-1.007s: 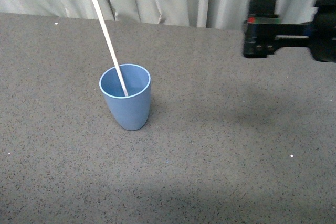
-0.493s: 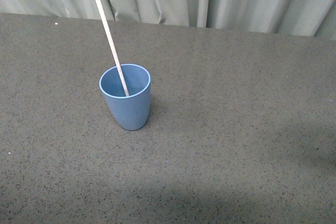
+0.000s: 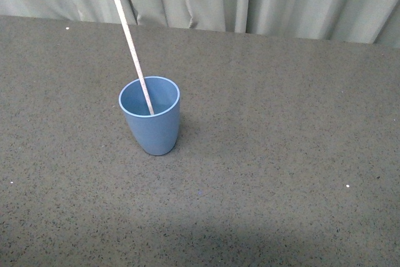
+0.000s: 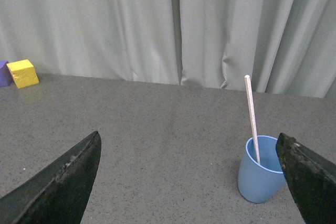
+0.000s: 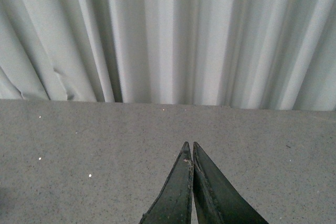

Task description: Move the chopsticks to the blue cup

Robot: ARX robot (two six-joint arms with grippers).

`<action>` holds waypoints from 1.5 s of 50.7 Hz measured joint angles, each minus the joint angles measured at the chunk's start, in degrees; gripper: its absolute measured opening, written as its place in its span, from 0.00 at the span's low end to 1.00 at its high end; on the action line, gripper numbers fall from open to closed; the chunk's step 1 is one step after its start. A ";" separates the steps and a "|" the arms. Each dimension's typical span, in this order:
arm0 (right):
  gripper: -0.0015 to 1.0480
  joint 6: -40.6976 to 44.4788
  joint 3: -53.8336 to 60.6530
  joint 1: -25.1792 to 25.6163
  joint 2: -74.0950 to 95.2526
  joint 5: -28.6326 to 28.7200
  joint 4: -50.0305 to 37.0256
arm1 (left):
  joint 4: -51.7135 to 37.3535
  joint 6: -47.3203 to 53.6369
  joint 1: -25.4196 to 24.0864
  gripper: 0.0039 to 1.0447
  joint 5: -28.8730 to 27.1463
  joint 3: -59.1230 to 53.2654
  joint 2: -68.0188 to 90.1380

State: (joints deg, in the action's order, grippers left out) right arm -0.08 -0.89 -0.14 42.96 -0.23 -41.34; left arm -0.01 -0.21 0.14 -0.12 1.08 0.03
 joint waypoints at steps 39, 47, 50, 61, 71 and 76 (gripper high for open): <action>0.01 0.02 0.63 0.00 -24.87 0.15 23.08 | 0.00 -0.02 0.00 0.94 0.00 0.00 0.00; 0.01 0.02 0.63 0.00 -28.11 0.15 26.27 | 0.00 0.00 0.00 0.94 0.00 0.00 0.00; 0.01 0.02 0.63 0.00 -29.33 0.15 27.52 | 0.00 0.00 0.00 0.94 0.00 0.00 0.00; 0.01 0.02 0.63 0.00 -32.26 0.15 30.42 | 0.00 -0.02 0.00 0.94 0.00 0.00 0.00; 0.01 0.04 0.59 0.00 -42.18 0.31 40.98 | 0.00 -0.02 0.00 0.94 -0.02 0.00 0.02; 0.01 0.04 0.59 0.00 -42.71 0.31 41.18 | 0.00 -0.02 0.00 0.94 0.02 0.00 0.00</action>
State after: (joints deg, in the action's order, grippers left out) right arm -0.03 -0.30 -0.14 0.25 0.08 -0.16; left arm -0.01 -0.23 0.14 -0.10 1.08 0.03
